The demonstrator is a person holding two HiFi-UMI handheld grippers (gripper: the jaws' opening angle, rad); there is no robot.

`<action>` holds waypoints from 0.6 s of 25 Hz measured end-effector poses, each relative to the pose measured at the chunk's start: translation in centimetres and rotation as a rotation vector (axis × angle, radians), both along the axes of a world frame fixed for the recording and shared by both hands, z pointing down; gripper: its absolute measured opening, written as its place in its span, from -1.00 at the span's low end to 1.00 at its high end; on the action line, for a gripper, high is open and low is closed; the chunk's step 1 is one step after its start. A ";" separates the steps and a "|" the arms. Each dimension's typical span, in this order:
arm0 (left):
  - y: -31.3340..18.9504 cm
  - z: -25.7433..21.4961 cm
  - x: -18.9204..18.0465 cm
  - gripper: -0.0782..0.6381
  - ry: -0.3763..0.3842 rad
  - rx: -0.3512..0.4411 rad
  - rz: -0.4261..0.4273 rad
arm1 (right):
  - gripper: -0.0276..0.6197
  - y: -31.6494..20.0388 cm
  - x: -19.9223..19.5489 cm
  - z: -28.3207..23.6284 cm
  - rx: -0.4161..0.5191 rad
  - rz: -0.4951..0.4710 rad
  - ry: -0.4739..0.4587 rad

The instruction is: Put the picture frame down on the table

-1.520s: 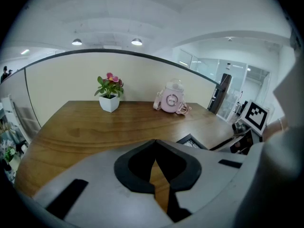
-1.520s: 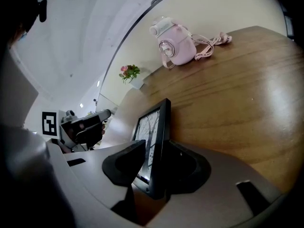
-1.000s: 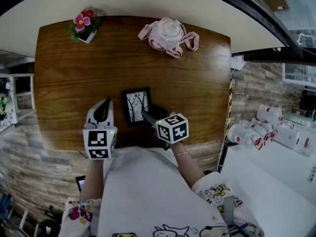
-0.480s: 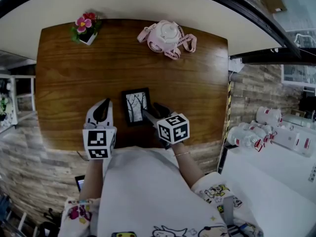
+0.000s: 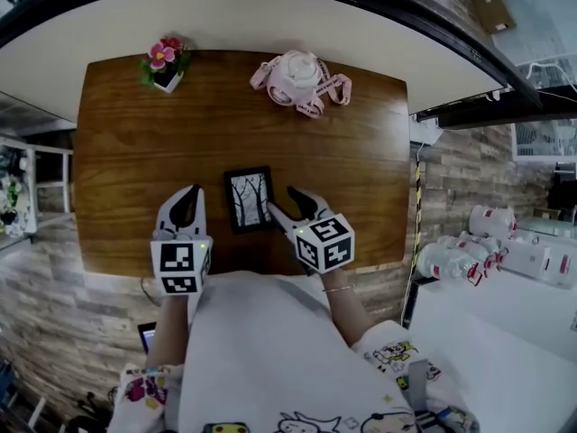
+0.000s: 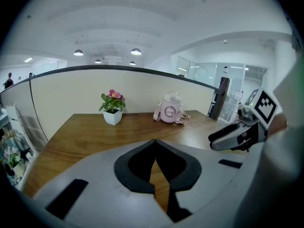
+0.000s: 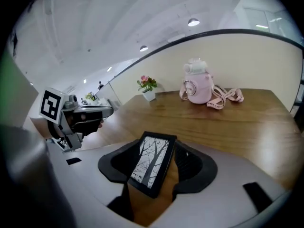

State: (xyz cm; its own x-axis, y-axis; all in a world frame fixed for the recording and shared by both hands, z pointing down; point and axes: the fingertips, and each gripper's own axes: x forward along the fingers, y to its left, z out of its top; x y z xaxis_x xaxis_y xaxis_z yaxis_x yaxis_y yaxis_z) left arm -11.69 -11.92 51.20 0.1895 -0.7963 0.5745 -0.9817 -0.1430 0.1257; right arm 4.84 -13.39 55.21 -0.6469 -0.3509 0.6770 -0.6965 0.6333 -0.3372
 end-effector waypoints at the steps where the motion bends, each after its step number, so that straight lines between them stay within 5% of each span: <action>1: 0.0 -0.4 0.1 -0.77 -0.001 0.010 0.000 | -0.30 -0.1 0.1 -0.6 0.019 0.000 -0.005; 15: 1.3 -6.3 0.9 -0.77 -0.022 0.146 -0.003 | -0.30 -1.7 1.4 -9.8 0.279 0.013 -0.069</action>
